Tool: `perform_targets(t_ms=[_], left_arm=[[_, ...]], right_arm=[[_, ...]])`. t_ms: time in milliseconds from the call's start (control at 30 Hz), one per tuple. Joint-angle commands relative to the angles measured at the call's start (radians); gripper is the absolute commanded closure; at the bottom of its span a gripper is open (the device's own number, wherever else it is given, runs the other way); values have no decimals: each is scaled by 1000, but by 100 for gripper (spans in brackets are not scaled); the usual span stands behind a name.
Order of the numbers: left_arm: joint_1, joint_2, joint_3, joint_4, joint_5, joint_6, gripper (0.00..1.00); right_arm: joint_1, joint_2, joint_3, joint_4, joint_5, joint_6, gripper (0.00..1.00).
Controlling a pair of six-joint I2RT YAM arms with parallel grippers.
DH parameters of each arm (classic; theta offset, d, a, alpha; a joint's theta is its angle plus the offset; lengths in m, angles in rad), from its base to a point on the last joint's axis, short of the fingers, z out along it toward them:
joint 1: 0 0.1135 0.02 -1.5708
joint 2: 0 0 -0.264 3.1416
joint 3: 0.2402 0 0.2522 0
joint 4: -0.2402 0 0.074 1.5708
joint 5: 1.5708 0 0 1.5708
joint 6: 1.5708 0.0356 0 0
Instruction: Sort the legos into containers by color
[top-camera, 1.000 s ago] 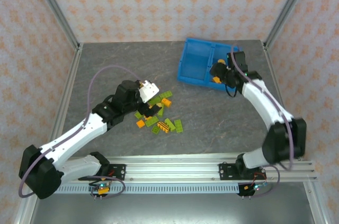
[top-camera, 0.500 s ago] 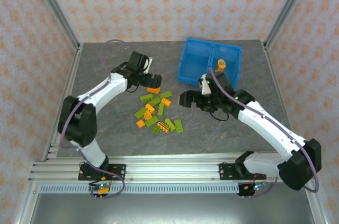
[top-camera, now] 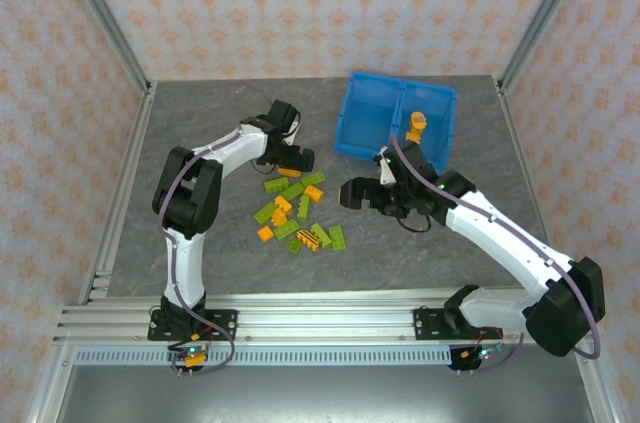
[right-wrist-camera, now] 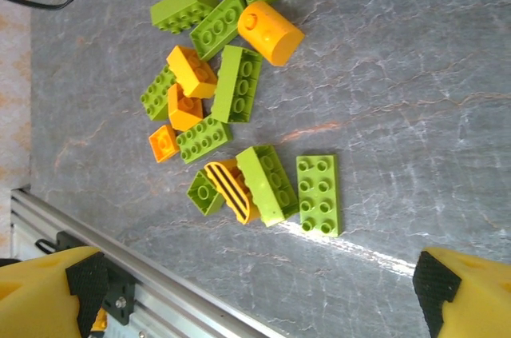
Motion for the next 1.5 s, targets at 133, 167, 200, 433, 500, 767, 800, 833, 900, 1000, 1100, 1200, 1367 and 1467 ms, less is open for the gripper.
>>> perform_targets(t_ms=[133,167,200,433,500,767,800,833,900,1000,1100,1200,1367,1467], left_arm=[[-12,18,11,-48,-5,8,18],[-16,20,10,-51,-6,9,20],[-19,22,9,-52,-10,10,21],[-33,35,-8,-44,-16,-4,3],[-35,40,-14,-34,-16,-6,1],[-38,45,-37,6,-43,-15,28],[-38,42,-38,8,-48,-14,31],[-38,40,-39,7,-54,-13,32],[-38,34,-42,9,-64,-11,32],[-39,23,-46,11,-74,-7,32],[-42,-13,-55,18,-64,-10,32],[-57,-67,-54,16,-62,-12,32],[-108,-149,-12,-8,-70,-17,32],[-164,-207,24,-9,-75,-29,32]], right_arm=[[3,-7,-17,-2,67,21,1],[3,-7,-15,-2,69,21,1],[3,-8,-13,-3,72,20,1],[3,-40,6,-24,79,16,1],[2,-45,6,-28,80,20,1],[2,-73,3,-44,97,34,1],[3,-76,3,-46,101,36,1],[4,-79,4,-48,102,40,1],[3,-82,5,-48,104,44,1],[3,-89,12,-48,104,50,1],[3,-96,17,-48,110,57,1],[3,-102,22,-47,117,67,1],[3,-113,34,-40,154,84,1],[1,-144,35,-41,237,103,1]])
